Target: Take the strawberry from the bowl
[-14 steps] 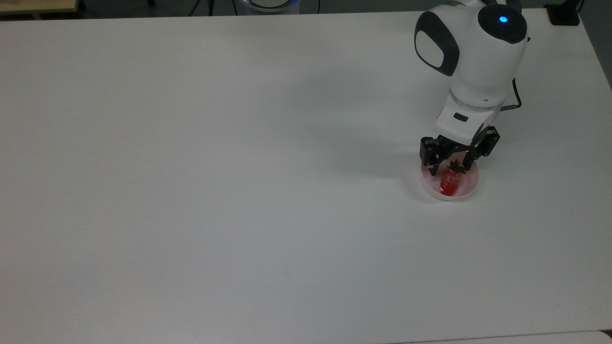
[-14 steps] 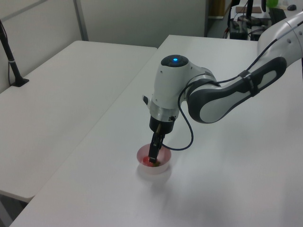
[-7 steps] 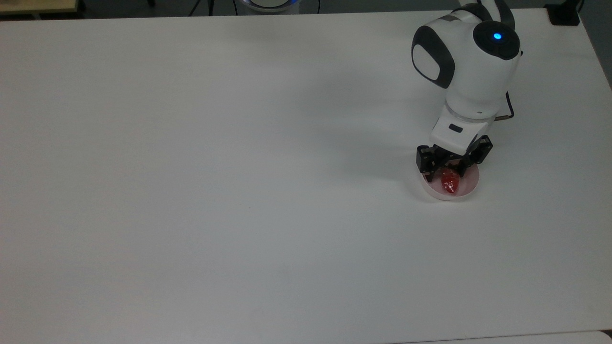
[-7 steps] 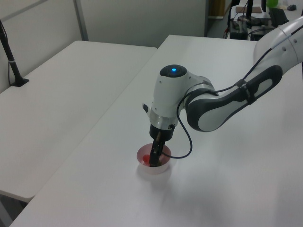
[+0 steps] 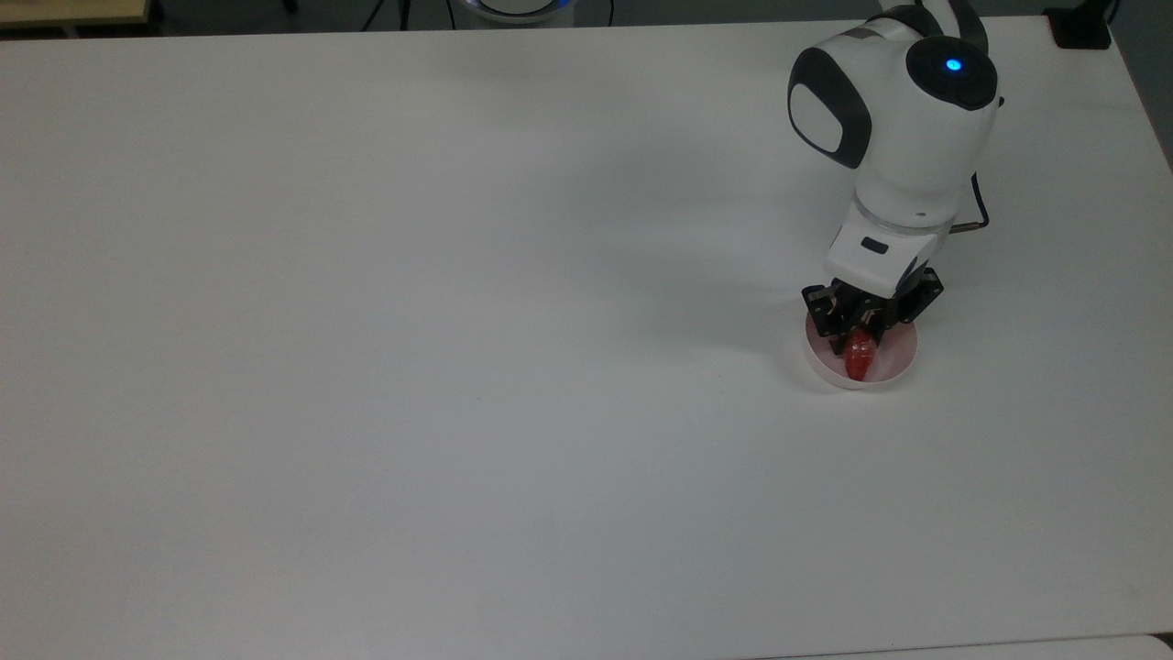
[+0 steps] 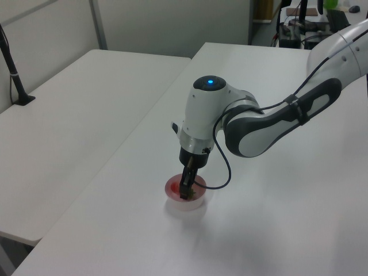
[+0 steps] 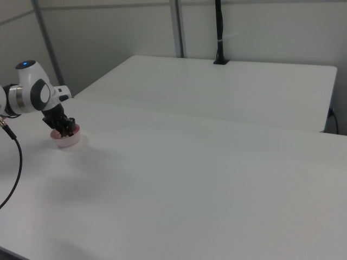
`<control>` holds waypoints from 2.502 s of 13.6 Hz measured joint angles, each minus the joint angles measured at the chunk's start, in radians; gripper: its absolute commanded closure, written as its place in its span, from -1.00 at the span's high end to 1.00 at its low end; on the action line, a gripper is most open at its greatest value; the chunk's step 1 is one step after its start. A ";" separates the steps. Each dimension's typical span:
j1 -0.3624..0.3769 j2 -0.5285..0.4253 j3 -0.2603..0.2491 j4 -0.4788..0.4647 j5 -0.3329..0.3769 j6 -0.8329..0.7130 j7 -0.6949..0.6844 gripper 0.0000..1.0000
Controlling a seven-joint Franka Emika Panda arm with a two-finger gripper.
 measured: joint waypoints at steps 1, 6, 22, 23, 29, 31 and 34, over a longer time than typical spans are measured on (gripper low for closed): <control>-0.001 -0.006 0.000 0.008 0.000 0.000 0.000 -0.65; -0.022 -0.138 -0.001 0.005 0.003 -0.082 -0.007 -0.63; -0.399 -0.600 -0.006 -0.727 -0.003 -0.662 -0.745 -0.40; -0.415 -0.592 -0.007 -0.730 -0.010 -0.661 -0.749 -0.37; -0.435 -0.539 -0.007 -0.734 -0.042 -0.657 -0.752 1.00; -0.435 -0.530 -0.007 -0.733 -0.042 -0.653 -0.750 1.00; -0.435 -0.532 -0.007 -0.713 -0.042 -0.648 -0.730 1.00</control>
